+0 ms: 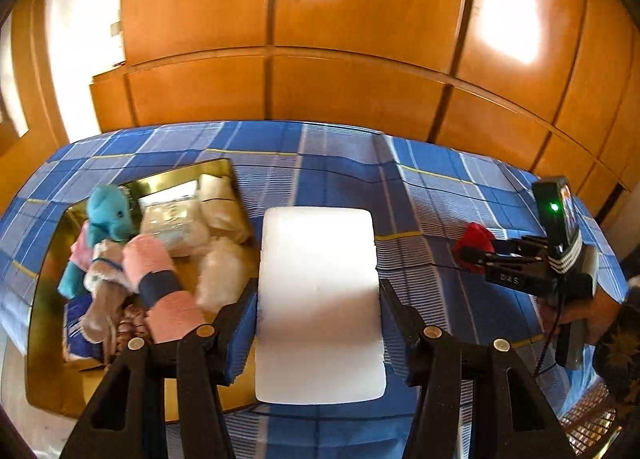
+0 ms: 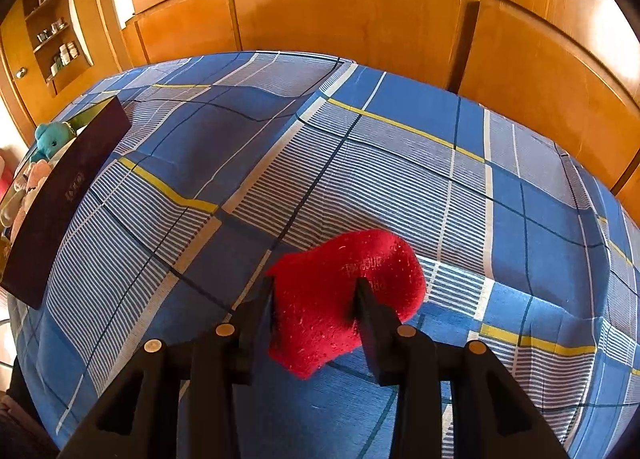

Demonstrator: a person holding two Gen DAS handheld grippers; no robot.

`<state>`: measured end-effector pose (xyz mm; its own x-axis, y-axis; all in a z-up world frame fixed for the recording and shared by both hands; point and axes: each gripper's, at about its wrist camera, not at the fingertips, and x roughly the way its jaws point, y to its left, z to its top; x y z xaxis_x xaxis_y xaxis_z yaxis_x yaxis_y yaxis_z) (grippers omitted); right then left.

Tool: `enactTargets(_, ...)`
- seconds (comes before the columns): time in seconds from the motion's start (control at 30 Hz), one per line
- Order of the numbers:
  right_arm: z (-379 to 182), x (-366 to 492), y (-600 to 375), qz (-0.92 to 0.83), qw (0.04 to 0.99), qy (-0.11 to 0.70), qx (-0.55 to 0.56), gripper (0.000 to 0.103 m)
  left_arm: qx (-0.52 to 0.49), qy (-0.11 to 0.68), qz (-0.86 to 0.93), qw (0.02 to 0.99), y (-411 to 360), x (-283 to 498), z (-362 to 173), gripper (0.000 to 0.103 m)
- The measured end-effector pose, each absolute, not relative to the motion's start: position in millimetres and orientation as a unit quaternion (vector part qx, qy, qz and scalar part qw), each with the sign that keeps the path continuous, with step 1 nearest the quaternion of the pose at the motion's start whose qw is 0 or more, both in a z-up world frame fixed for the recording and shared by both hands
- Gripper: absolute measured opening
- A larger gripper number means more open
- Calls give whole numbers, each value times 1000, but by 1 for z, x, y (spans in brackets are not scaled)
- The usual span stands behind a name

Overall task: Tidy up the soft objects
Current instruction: 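Carry the white bar to the gold tray with the left gripper while the right gripper holds the slipper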

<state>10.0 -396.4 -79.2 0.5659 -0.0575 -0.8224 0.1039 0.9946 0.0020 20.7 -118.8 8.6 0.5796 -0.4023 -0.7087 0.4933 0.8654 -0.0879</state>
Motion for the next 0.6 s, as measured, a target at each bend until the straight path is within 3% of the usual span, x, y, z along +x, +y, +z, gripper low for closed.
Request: enactTargets(0.6,-80,6,-392,-46,892,449,4,38,21,400,-179,898,-58,39,-2,57)
